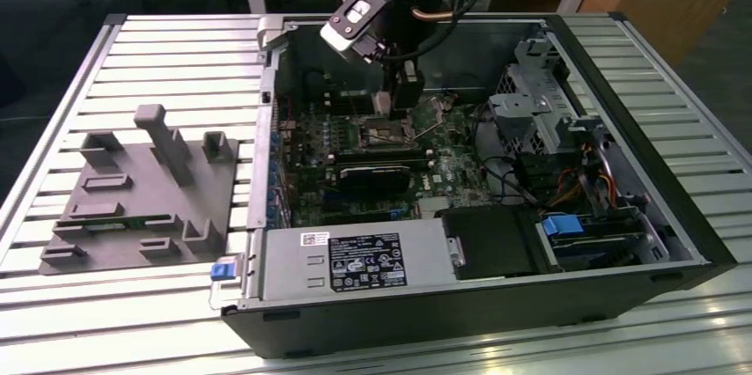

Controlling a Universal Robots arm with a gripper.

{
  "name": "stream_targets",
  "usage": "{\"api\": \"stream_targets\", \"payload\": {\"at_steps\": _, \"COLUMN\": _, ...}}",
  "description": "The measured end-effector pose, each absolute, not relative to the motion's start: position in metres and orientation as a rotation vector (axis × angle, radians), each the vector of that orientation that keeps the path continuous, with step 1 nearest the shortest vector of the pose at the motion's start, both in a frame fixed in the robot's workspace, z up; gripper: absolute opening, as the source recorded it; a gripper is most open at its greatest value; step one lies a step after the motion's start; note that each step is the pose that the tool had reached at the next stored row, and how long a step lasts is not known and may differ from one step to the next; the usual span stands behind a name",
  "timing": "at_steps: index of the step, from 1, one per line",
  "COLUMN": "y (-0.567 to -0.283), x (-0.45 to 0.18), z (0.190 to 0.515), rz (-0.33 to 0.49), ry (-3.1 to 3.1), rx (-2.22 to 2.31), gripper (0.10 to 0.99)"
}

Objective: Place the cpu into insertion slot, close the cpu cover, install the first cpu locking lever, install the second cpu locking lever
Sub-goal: 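Place the cpu into insertion slot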

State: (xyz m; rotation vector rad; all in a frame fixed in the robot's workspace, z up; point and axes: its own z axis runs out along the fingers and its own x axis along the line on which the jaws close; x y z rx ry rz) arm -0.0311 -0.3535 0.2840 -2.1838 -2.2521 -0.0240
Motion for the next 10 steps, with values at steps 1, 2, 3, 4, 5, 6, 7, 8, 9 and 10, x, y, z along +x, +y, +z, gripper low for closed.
{"api": "stream_targets", "payload": {"at_steps": 1, "y": -0.3534, "x": -0.0311, "z": 0.2832, "rz": -0.024, "ry": -2.252, "rx": -2.184, "gripper": 0.541}}
{"api": "stream_targets", "payload": {"at_steps": 2, "y": -0.3531, "x": -0.0311, "z": 0.2825, "rz": -0.024, "ry": -2.252, "rx": -2.184, "gripper": 0.541}}
{"api": "stream_targets", "payload": {"at_steps": 3, "y": -0.3529, "x": -0.0311, "z": 0.2817, "rz": -0.024, "ry": -2.252, "rx": -2.184, "gripper": 0.541}}
{"api": "stream_targets", "payload": {"at_steps": 4, "y": -0.3527, "x": -0.0311, "z": 0.2810, "rz": -0.024, "ry": -2.253, "rx": -2.183, "gripper": 0.541}}
{"api": "stream_targets", "payload": {"at_steps": 5, "y": -0.3524, "x": -0.0311, "z": 0.2804, "rz": -0.024, "ry": -2.255, "rx": -2.181, "gripper": 0.541}}
{"api": "stream_targets", "payload": {"at_steps": 6, "y": -0.3522, "x": -0.0311, "z": 0.2799, "rz": -0.024, "ry": -2.258, "rx": -2.178, "gripper": 0.541}}
{"api": "stream_targets", "payload": {"at_steps": 7, "y": -0.3520, "x": -0.0311, "z": 0.2792, "rz": -0.024, "ry": -2.261, "rx": -2.175, "gripper": 0.541}}
{"api": "stream_targets", "payload": {"at_steps": 8, "y": -0.3519, "x": -0.0311, "z": 0.2786, "rz": -0.024, "ry": -2.262, "rx": -2.173, "gripper": 0.541}}
{"api": "stream_targets", "payload": {"at_steps": 9, "y": -0.3517, "x": -0.0311, "z": 0.2781, "rz": -0.024, "ry": -2.262, "rx": -2.173, "gripper": 0.541}}
{"api": "stream_targets", "payload": {"at_steps": 10, "y": -0.3515, "x": -0.0311, "z": 0.2777, "rz": -0.024, "ry": -2.262, "rx": -2.173, "gripper": 0.541}}
